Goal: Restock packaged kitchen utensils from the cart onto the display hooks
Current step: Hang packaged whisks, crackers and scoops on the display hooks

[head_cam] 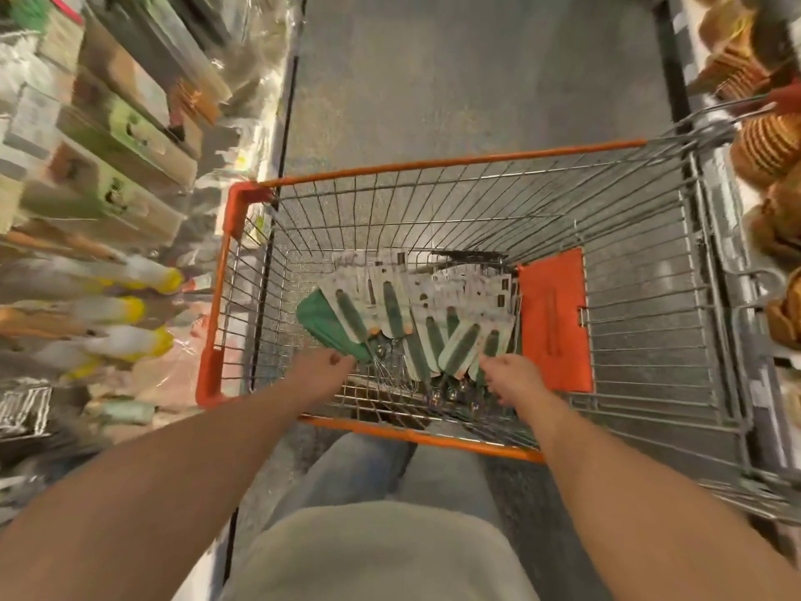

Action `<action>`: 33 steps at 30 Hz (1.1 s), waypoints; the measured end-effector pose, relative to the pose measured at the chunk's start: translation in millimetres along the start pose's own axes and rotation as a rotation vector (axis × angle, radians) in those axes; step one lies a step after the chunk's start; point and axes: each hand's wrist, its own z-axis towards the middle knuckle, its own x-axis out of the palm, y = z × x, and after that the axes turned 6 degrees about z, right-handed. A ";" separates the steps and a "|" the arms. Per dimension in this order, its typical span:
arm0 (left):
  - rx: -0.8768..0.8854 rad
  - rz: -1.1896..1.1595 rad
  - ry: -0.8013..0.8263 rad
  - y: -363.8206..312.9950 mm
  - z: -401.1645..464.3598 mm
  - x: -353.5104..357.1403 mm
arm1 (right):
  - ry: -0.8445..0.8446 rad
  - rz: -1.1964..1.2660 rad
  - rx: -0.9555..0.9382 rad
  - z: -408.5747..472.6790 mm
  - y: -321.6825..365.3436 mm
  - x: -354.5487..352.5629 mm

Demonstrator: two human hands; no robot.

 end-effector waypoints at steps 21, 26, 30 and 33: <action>-0.034 -0.106 0.169 -120.0 111.1 67.8 | -0.001 0.099 0.139 111.4 -31.2 -8.2; -0.094 -0.293 0.213 -138.8 148.4 100.1 | -0.072 0.097 0.143 144.0 -45.3 1.7; -0.207 -0.466 0.145 -138.1 174.8 122.1 | -0.128 0.031 0.107 157.6 -51.9 20.3; -0.259 -0.526 0.048 -139.8 179.4 134.6 | -0.236 0.005 0.066 158.2 -52.2 25.3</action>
